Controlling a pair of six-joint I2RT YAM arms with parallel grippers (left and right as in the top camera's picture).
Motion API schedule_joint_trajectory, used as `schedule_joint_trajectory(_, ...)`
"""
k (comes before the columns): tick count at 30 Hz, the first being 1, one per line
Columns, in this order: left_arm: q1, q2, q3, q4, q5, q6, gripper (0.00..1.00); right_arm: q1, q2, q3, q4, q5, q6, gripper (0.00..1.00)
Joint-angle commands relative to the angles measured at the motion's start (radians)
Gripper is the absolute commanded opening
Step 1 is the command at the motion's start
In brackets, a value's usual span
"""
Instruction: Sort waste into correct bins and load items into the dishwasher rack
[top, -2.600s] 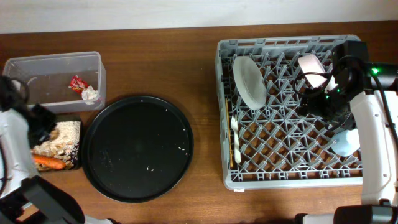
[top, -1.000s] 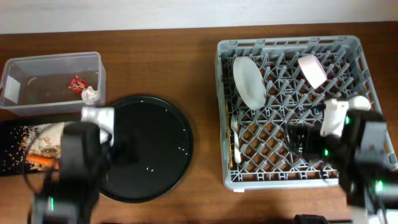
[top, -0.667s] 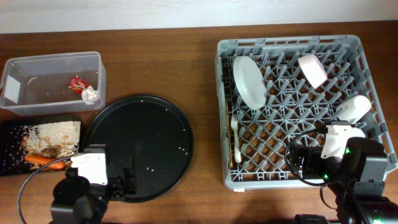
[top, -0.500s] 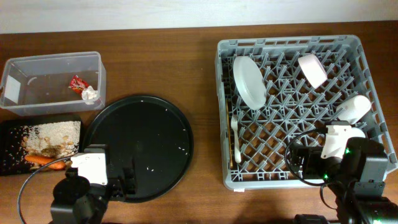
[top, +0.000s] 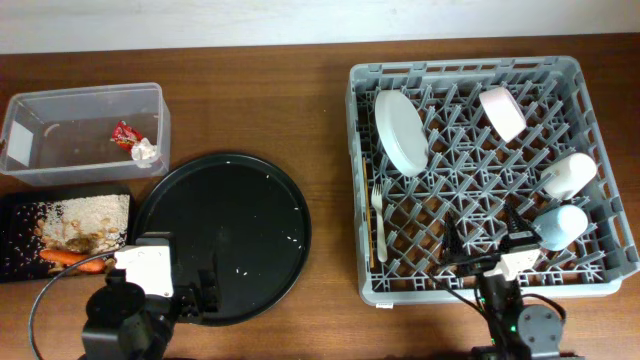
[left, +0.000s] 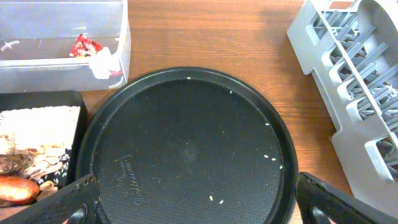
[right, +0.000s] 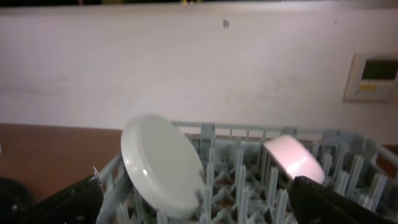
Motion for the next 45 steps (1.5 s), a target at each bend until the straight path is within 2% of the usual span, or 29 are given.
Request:
schedule_joint_trajectory(1,0.003,-0.002,-0.003,0.000,-0.006,-0.006,0.99,0.005,-0.013,-0.033,-0.023,0.030,-0.045,0.99)
schedule_joint_trajectory(2,0.003,-0.002,-0.003,0.000,-0.006,-0.006,0.99,0.005,-0.013,-0.033,-0.127,0.030,-0.043,0.99)
schedule_joint_trajectory(3,0.003,-0.002,-0.003,0.000,-0.006,-0.006,0.99,0.005,-0.013,-0.033,-0.161,0.029,-0.040,0.99)
schedule_joint_trajectory(23,0.007,-0.043,-0.040,-0.026,-0.011,-0.006,0.99,0.005,-0.012,-0.033,-0.159,0.027,-0.040,0.99)
schedule_joint_trajectory(25,0.015,-0.114,-0.158,0.068,-0.011,-0.006,0.99,0.005,-0.012,-0.033,-0.159,0.027,-0.040,0.99)
schedule_joint_trajectory(30,0.060,-0.414,-0.644,0.660,0.011,-0.006,0.99,0.005,-0.012,-0.033,-0.159,0.027,-0.040,0.99)
schedule_joint_trajectory(31,0.060,-0.432,-0.687,0.743,0.011,-0.006,0.99,0.005,-0.012,-0.033,-0.159,0.027,-0.040,0.99)
schedule_joint_trajectory(32,0.061,-0.429,-0.769,0.927,0.000,-0.005,0.99,0.005,-0.012,-0.033,-0.159,0.027,-0.040,0.99)
schedule_joint_trajectory(33,0.064,-0.430,-0.820,1.039,-0.022,-0.005,0.99,0.005,-0.012,-0.033,-0.159,0.027,-0.040,0.99)
schedule_joint_trajectory(35,0.064,-0.430,-0.820,1.006,-0.067,0.062,0.99,0.005,-0.012,-0.033,-0.159,0.027,-0.040,0.99)
schedule_joint_trajectory(37,0.064,-0.430,-0.819,0.905,-0.035,0.061,0.99,0.005,-0.012,-0.033,-0.159,0.027,-0.040,0.99)
schedule_joint_trajectory(38,0.064,-0.430,-0.819,0.901,0.016,0.061,0.99,0.005,-0.012,-0.033,-0.159,0.027,-0.040,0.99)
schedule_joint_trajectory(45,0.064,-0.429,-0.819,0.901,0.016,0.062,0.99,0.005,-0.012,-0.033,-0.159,0.027,-0.040,0.99)
